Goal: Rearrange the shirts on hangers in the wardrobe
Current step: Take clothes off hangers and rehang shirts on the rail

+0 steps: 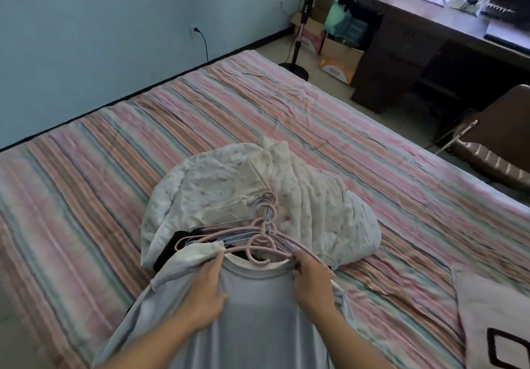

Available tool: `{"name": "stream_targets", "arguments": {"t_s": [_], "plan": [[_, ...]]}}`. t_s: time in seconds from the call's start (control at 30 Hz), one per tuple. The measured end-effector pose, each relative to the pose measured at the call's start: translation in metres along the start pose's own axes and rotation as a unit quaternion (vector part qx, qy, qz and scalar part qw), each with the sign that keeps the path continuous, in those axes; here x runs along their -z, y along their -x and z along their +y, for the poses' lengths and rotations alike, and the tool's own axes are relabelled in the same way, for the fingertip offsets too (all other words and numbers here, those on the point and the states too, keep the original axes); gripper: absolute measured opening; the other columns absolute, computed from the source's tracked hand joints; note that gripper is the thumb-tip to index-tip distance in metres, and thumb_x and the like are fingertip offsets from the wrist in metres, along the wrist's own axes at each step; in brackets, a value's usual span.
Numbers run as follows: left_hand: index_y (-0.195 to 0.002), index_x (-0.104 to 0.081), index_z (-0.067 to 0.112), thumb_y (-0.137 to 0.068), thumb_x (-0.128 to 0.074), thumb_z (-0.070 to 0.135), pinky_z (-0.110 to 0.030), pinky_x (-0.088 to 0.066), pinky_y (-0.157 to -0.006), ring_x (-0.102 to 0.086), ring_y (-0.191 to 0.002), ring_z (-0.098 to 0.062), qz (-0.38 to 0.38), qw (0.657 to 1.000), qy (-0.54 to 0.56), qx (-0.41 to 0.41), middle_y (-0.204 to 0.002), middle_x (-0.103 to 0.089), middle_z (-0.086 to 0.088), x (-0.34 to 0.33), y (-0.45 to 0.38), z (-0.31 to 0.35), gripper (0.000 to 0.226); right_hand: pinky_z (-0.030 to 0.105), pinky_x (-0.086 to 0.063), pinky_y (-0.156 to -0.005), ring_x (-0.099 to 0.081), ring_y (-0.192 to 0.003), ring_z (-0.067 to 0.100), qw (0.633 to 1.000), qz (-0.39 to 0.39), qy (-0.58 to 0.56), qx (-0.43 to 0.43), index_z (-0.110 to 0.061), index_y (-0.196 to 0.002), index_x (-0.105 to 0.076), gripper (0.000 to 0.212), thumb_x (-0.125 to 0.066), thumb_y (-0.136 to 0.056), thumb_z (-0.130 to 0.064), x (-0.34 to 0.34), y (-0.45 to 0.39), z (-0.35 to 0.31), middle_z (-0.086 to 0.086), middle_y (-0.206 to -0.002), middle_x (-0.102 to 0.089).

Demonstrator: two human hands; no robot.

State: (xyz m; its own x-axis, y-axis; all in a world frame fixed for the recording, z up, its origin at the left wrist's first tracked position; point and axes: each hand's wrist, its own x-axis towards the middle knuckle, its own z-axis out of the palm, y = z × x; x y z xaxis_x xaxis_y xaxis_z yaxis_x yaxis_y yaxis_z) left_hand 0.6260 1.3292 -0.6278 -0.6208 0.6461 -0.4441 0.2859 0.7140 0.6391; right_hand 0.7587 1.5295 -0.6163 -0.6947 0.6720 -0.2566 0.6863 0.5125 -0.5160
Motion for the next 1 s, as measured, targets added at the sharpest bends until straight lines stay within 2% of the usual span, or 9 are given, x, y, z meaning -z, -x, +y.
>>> {"name": "stream_targets", "arguments": {"t_s": [0.1,0.17,0.27,0.33,0.47,0.6,0.77,0.9,1.0], "plan": [[-0.157,0.004,0.021,-0.086,-0.067,0.033,-0.026,0.0,-0.121,0.009,-0.151,-0.017,-0.048,0.996,-0.071,0.018,-0.164,0.009,-0.005,-0.011,-0.005,-0.007,0.101,0.032,-0.044,-0.082,-0.06,-0.11,0.025,0.998,-0.057,-0.005,0.003,-0.019,-0.126,-0.056,0.046,-0.051,-0.083,-0.001,-0.01,0.001,0.005,0.002,-0.121,-0.064],[-0.157,0.004,0.023,-0.084,-0.068,0.044,-0.03,-0.001,-0.122,0.014,-0.15,-0.017,-0.059,0.994,-0.085,0.035,-0.164,0.014,-0.005,-0.012,-0.007,-0.005,0.104,0.031,-0.043,-0.093,-0.052,-0.127,0.027,0.996,-0.091,0.006,-0.006,-0.013,-0.142,-0.044,0.059,-0.047,-0.085,0.0,-0.012,0.006,0.005,0.008,-0.145,-0.05],[-0.158,-0.004,0.023,-0.083,-0.072,0.041,-0.032,-0.008,-0.122,0.009,-0.151,-0.018,-0.062,0.996,-0.053,0.046,-0.165,0.009,-0.007,-0.003,-0.004,0.004,0.103,0.025,-0.028,-0.112,-0.024,-0.149,0.022,0.985,-0.163,0.059,-0.022,-0.015,-0.158,-0.013,0.077,-0.043,-0.089,-0.003,-0.006,0.014,-0.003,0.006,-0.166,-0.007],[-0.158,-0.01,0.025,-0.082,-0.074,0.037,-0.034,-0.013,-0.122,0.004,-0.152,-0.017,-0.051,0.997,-0.025,0.045,-0.165,0.004,-0.006,0.011,0.007,0.012,0.099,0.027,-0.026,-0.114,-0.017,-0.151,0.021,0.983,-0.17,0.055,-0.037,-0.016,-0.159,-0.008,0.08,-0.044,-0.089,-0.003,0.002,0.023,-0.016,0.005,-0.167,0.001],[-0.155,-0.023,0.027,-0.08,-0.075,0.029,-0.031,-0.025,-0.118,-0.02,-0.149,-0.014,-0.001,0.999,0.014,0.03,-0.162,-0.021,0.0,0.049,0.05,0.031,0.092,0.03,-0.026,-0.115,-0.019,-0.15,0.02,0.99,-0.14,0.017,-0.02,-0.016,-0.152,-0.027,0.067,-0.056,-0.091,-0.017,0.02,0.059,-0.056,0.001,-0.166,-0.011],[-0.153,-0.031,0.027,-0.079,-0.075,0.035,-0.021,-0.029,-0.112,-0.035,-0.141,-0.01,0.064,0.998,-0.026,0.004,-0.156,-0.036,0.008,0.096,0.103,0.055,0.086,0.031,-0.033,-0.112,-0.026,-0.147,0.015,0.991,-0.13,-0.012,0.029,-0.03,-0.151,-0.03,0.068,-0.061,-0.091,-0.031,0.045,0.103,-0.11,-0.006,-0.162,-0.024],[-0.149,-0.036,0.034,-0.079,-0.072,0.044,-0.026,-0.04,-0.103,-0.048,-0.13,-0.011,0.134,0.989,-0.055,-0.04,-0.147,-0.047,0.012,0.163,0.185,0.091,0.079,0.034,-0.038,-0.109,-0.035,-0.142,0.014,0.989,-0.085,-0.024,0.12,-0.035,-0.138,-0.044,0.054,-0.065,-0.088,-0.035,0.107,0.167,-0.187,-0.012,-0.152,-0.039],[-0.151,-0.031,0.036,-0.08,-0.069,0.055,-0.031,-0.039,-0.107,-0.047,-0.131,-0.014,0.18,0.978,-0.082,-0.064,-0.149,-0.043,0.013,0.211,0.272,0.108,0.083,0.033,-0.035,-0.113,-0.033,-0.143,0.012,0.983,-0.044,-0.034,0.174,-0.036,-0.145,-0.037,0.061,-0.064,-0.09,-0.04,0.152,0.24,-0.248,-0.017,-0.147,-0.038],[-0.151,-0.03,0.037,-0.077,-0.067,0.066,-0.034,-0.038,-0.108,-0.047,-0.131,-0.015,0.22,0.968,-0.102,-0.069,-0.148,-0.045,0.014,0.242,0.35,0.107,0.088,0.032,-0.025,-0.116,-0.021,-0.148,0.01,0.975,-0.028,-0.015,0.22,-0.037,-0.149,-0.032,0.066,-0.063,-0.091,-0.046,0.176,0.303,-0.292,-0.013,-0.161,-0.023]]}}
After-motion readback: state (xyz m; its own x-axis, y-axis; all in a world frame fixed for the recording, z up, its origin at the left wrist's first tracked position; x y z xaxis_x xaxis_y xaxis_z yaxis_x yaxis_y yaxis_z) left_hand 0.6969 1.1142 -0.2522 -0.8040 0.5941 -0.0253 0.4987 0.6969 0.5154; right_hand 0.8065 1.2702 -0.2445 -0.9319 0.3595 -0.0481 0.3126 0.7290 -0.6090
